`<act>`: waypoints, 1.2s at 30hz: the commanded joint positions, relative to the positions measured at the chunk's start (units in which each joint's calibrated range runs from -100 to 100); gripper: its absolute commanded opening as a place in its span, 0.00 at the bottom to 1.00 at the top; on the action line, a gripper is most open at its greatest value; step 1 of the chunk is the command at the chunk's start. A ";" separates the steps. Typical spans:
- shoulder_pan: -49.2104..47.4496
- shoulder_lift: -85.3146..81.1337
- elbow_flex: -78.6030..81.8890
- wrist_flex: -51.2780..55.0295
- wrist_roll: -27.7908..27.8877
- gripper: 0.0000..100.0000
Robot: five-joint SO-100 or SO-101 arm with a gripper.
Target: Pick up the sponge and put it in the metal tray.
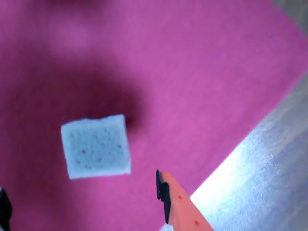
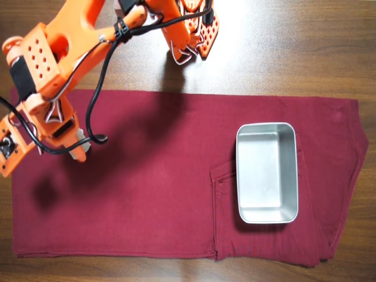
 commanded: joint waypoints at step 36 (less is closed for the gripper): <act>-37.18 -27.27 2.50 8.35 -5.86 0.00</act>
